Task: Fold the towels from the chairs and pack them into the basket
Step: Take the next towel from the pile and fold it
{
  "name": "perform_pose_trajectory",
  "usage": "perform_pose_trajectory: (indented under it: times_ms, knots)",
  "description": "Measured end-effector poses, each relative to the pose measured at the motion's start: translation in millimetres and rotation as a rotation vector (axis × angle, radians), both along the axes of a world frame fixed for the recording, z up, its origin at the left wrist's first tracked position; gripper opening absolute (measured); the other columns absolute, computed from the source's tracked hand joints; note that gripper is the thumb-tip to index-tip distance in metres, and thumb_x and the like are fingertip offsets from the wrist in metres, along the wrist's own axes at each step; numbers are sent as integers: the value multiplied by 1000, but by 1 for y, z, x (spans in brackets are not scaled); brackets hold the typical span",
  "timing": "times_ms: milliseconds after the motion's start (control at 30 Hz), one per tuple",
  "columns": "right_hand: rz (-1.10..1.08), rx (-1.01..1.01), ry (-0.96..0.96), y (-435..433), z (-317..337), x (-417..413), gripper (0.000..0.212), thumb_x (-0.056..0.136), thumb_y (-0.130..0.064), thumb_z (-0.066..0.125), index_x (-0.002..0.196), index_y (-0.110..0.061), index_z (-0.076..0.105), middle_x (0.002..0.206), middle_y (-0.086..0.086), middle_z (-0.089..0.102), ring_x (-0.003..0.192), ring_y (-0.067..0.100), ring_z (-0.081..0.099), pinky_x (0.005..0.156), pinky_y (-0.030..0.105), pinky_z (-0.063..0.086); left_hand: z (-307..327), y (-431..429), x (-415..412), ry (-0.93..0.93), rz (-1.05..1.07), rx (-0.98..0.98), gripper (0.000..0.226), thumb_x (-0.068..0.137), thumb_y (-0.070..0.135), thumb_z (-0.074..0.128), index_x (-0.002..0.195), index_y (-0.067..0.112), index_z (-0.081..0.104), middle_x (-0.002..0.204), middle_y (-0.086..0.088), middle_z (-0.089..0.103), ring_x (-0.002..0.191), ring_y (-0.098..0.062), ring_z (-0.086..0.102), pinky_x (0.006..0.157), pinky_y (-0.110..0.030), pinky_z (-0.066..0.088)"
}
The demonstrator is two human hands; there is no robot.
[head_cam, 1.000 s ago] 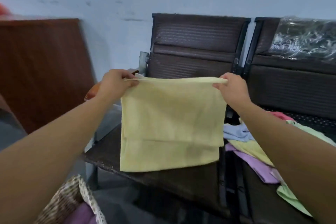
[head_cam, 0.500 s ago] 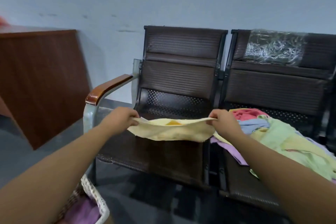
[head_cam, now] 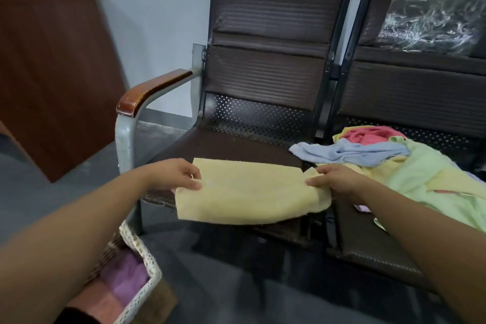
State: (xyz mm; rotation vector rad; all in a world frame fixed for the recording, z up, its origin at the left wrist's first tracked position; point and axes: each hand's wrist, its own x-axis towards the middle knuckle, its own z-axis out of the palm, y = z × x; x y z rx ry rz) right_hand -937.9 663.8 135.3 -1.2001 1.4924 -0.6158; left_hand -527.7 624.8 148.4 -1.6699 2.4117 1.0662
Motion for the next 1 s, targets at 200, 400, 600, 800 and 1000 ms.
perform_pose_trajectory:
  times_ms: [200,400,600,800,1000]
  knots:
    - [-165,-212,274,-62,-25,15,15,92,-22,70,91,-8,67,84,4,64,74,14,57,61,26,46,-16,-62,-12,-110,216,-412,20,95,34,63,105,20,71,100,2,69,93,-17,62,74,-30,41]
    - [-245,-295,682,-107,-73,45,59,97,-39,60,137,2,44,132,22,54,117,37,55,93,44,47,-68,-101,-36,90,599,-303,77,93,58,56,147,7,37,140,-12,54,127,-30,52,100,-40,43]
    - [294,-454,812,-77,-102,117,64,102,-49,42,153,-11,31,161,11,28,148,27,26,120,38,21,-108,-100,-27,-265,638,-197,76,85,58,67,129,-1,45,134,-23,49,122,-41,49,95,-47,45]
    - [486,-351,842,-62,-118,138,61,105,-53,22,159,-24,19,168,4,6,155,19,1,125,45,0,-101,-90,-34,-259,634,-46,36,88,41,69,92,9,52,101,-9,61,91,-27,57,76,-35,47]
    - [511,-378,799,-55,-114,137,58,107,-45,26,157,-18,23,167,8,10,154,21,5,125,41,2,-83,-82,-39,-72,595,-171,39,98,33,53,129,10,56,125,-9,61,111,-29,58,80,-31,41]
